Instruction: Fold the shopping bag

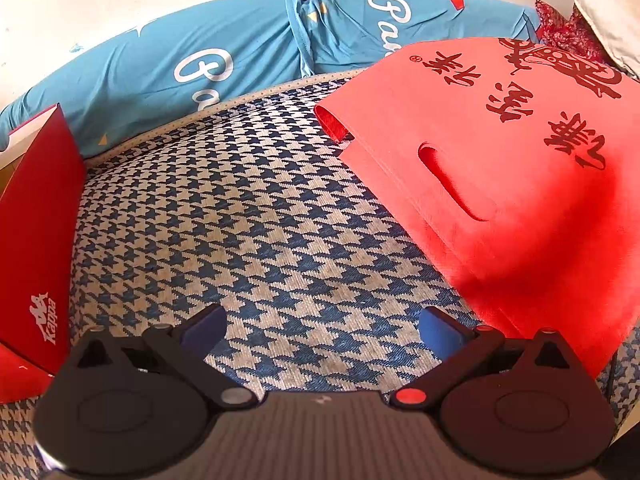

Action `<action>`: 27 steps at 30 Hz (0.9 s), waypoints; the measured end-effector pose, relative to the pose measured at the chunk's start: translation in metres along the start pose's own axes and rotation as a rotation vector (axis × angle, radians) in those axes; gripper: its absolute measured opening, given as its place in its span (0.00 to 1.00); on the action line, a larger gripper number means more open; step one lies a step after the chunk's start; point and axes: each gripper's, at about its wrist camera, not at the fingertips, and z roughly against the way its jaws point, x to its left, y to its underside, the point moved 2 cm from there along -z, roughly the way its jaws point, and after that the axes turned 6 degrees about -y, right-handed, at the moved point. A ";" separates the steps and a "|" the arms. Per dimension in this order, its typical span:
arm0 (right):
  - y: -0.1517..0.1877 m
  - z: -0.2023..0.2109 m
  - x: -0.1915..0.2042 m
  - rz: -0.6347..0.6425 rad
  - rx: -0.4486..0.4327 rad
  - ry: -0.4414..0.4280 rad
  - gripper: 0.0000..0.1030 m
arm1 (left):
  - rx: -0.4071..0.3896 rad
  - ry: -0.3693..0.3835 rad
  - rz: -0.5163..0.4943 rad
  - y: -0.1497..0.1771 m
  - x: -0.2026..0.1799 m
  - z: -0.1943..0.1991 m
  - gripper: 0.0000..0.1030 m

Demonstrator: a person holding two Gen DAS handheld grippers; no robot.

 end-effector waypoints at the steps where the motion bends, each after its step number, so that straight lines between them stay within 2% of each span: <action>1: 0.001 0.000 0.000 -0.001 -0.002 -0.009 1.00 | -0.003 -0.003 0.000 -0.001 -0.003 0.001 1.00; 5: 0.003 0.000 0.002 -0.003 -0.012 -0.046 1.00 | -0.014 -0.013 0.001 -0.003 -0.015 0.007 1.00; 8: 0.001 0.010 0.008 -0.033 -0.025 -0.020 1.00 | -0.022 -0.020 0.002 -0.006 -0.025 0.011 1.00; 12: -0.003 0.019 0.003 -0.104 -0.008 -0.094 1.00 | -0.012 -0.026 0.008 -0.017 -0.035 0.013 1.00; 14: -0.003 0.021 0.006 -0.116 0.003 -0.119 1.00 | -0.024 -0.035 -0.001 -0.012 -0.028 0.016 1.00; 21: -0.006 0.042 0.021 -0.079 -0.004 -0.103 1.00 | -0.026 0.012 0.010 -0.005 -0.003 0.014 1.00; 27: -0.010 0.056 0.033 -0.057 -0.003 -0.153 1.00 | -0.014 0.065 -0.029 -0.001 -0.003 0.018 1.00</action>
